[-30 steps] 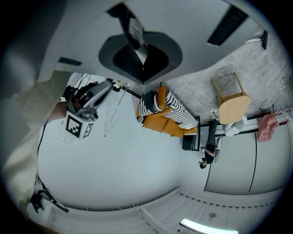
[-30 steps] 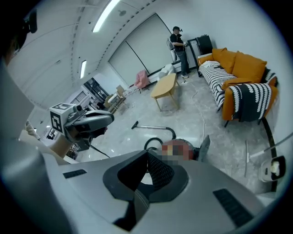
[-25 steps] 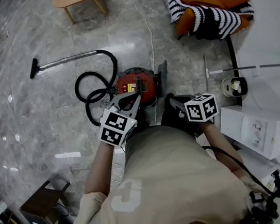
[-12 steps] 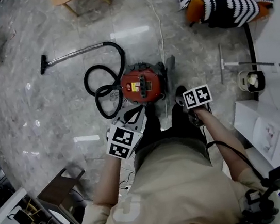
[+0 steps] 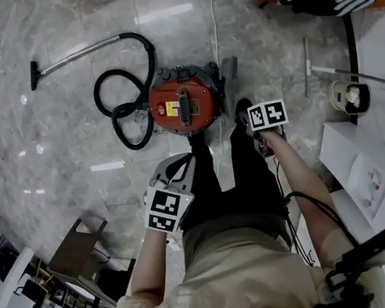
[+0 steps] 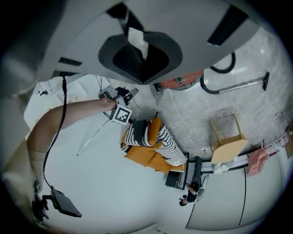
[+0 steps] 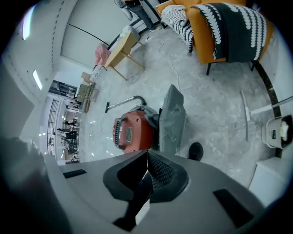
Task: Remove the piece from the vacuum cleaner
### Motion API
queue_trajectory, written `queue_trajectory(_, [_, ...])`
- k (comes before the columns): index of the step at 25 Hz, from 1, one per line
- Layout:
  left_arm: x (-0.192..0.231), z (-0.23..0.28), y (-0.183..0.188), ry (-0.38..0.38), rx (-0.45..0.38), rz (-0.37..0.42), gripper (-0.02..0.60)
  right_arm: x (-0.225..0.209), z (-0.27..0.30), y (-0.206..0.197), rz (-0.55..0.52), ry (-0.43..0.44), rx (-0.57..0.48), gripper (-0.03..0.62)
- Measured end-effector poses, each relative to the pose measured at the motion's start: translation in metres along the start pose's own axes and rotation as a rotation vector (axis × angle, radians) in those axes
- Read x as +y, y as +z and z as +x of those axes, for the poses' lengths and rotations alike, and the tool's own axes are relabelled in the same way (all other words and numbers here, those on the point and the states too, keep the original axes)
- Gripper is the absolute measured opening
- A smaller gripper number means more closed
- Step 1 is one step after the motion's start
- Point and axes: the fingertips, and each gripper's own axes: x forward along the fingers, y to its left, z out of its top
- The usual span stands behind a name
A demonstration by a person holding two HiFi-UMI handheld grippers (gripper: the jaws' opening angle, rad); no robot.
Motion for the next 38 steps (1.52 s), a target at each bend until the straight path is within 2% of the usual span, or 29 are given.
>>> queue_trajectory(4, [0.019,0.024,-0.032,0.013,0.017,-0.040,0.005,-0.019,0.026,0.010,0.024,0.010,-0.058,0.003])
queue_trajectory(8, [0.023,0.040,-0.059,0.038,0.008,-0.153,0.005,-0.022,0.046,0.006,-0.006,0.057,-0.083,0.006])
queue_trajectory(12, [0.008,0.063,-0.086,-0.039,0.061,-0.176,0.005,-0.015,0.066,0.000,0.074,0.145,-0.076,0.008])
queue_trajectory(15, [0.012,0.077,-0.097,-0.052,0.079,-0.194,0.005,-0.019,0.077,0.000,0.066,0.119,-0.073,0.010])
queue_trajectory(16, [0.014,0.079,-0.099,-0.050,0.082,-0.195,0.005,-0.024,0.079,0.002,0.070,0.098,-0.079,0.071])
queue_trajectory(17, [0.014,0.081,-0.100,-0.051,0.084,-0.195,0.005,-0.030,0.080,0.006,0.085,0.081,-0.088,0.188])
queue_trajectory(18, [0.012,0.083,-0.101,-0.056,0.087,-0.194,0.005,-0.036,0.080,0.010,0.109,0.069,-0.102,0.274])
queue_trajectory(19, [0.010,0.084,-0.103,-0.064,0.090,-0.193,0.005,-0.042,0.080,0.015,0.131,0.060,-0.118,0.312])
queue_trajectory(21, [0.007,0.087,-0.106,-0.075,0.096,-0.193,0.005,-0.050,0.081,0.027,0.141,0.044,-0.140,0.319])
queue_trajectory(30, [0.006,0.094,-0.108,-0.076,0.103,-0.198,0.005,-0.042,0.114,0.060,-0.006,-0.039,-0.084,0.319])
queue_trajectory(33, [0.004,0.094,-0.110,-0.080,0.109,-0.205,0.005,-0.049,0.120,0.062,-0.070,-0.102,-0.045,0.319])
queue_trajectory(38, [0.006,0.096,-0.117,-0.082,0.124,-0.215,0.005,-0.059,0.122,0.059,-0.098,-0.139,-0.032,0.318])
